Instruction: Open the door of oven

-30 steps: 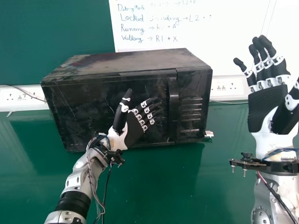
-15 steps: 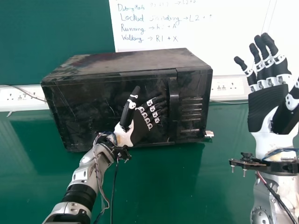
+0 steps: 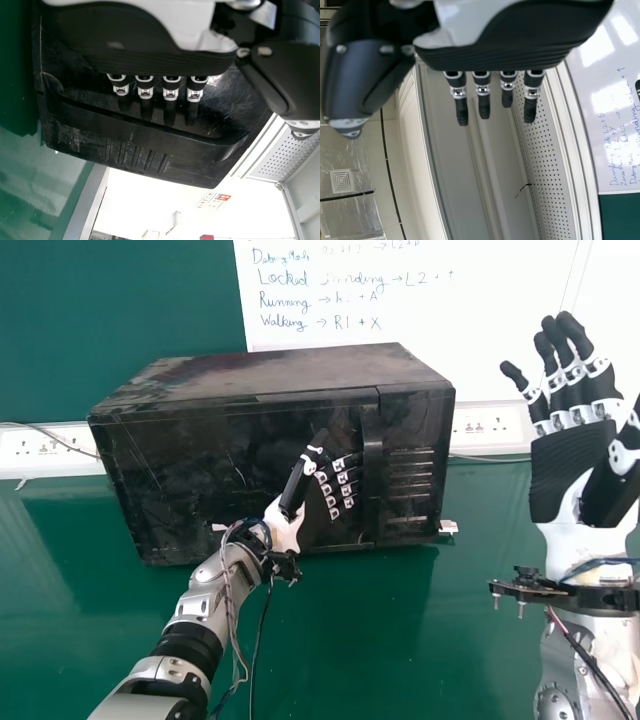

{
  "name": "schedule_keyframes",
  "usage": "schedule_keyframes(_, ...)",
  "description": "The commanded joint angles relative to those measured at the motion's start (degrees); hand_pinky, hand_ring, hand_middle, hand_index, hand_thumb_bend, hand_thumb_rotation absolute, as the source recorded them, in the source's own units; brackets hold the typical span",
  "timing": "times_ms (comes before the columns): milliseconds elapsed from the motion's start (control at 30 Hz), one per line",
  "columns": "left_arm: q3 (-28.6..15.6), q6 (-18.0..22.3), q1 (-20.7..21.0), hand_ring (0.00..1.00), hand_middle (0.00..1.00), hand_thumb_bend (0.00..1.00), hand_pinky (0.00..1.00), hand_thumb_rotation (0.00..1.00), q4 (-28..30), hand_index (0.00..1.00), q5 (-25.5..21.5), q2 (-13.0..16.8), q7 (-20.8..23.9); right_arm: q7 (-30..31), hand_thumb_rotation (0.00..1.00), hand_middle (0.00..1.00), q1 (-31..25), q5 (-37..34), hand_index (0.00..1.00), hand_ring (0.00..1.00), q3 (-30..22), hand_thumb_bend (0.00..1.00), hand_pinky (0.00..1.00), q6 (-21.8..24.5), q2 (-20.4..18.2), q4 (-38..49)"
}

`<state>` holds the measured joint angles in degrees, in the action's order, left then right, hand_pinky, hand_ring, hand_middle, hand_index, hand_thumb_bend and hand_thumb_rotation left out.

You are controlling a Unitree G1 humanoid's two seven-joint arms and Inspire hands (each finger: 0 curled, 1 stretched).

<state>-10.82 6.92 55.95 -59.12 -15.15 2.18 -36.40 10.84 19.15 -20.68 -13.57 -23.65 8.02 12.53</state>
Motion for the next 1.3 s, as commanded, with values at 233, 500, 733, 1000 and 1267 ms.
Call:
schedule_keyframes(233, 1.75, 0.82, 3.48, 0.93, 0.96, 0.95, 0.85, 0.76, -3.20, 0.89, 2.89, -0.76, 0.81, -0.47, 1.00, 0.96, -0.25, 0.21, 0.90, 0.98, -0.19, 1.00, 0.96, -0.46, -0.38, 0.70)
schedule_keyframes(500, 3.35, 1.97, 5.04, 0.90, 0.93, 0.99, 0.79, 0.76, -3.49, 0.87, 5.99, -1.44, 3.02, -0.89, 1.00, 0.98, -0.55, 0.34, 0.92, 0.99, -0.07, 1.00, 0.98, -0.30, -0.62, 1.23)
schedule_keyframes(733, 3.70, 1.48, 7.41, 0.90, 0.92, 1.00, 0.76, 0.76, -5.43, 0.88, 6.55, -1.82, 2.32, -0.22, 1.00, 0.98, -0.10, -0.58, 0.92, 0.99, -0.23, 1.00, 0.97, -0.56, -0.29, 0.32)
schedule_keyframes(1000, 3.53, -0.05, 9.38, 0.84, 0.88, 1.00, 0.71, 0.73, -5.48, 0.86, 6.09, -2.57, 1.71, 0.12, 1.00, 0.96, 0.27, -0.92, 0.92, 0.98, -0.13, 1.00, 0.97, -0.38, -0.08, -0.34)
schedule_keyframes(1267, 1.38, -3.06, 10.80, 0.80, 0.84, 1.00, 0.66, 0.69, -7.82, 0.83, 3.28, -2.83, -3.87, 0.95, 0.98, 0.95, 0.32, -1.67, 0.91, 0.97, -0.17, 1.00, 0.97, -0.41, -0.13, -0.61)
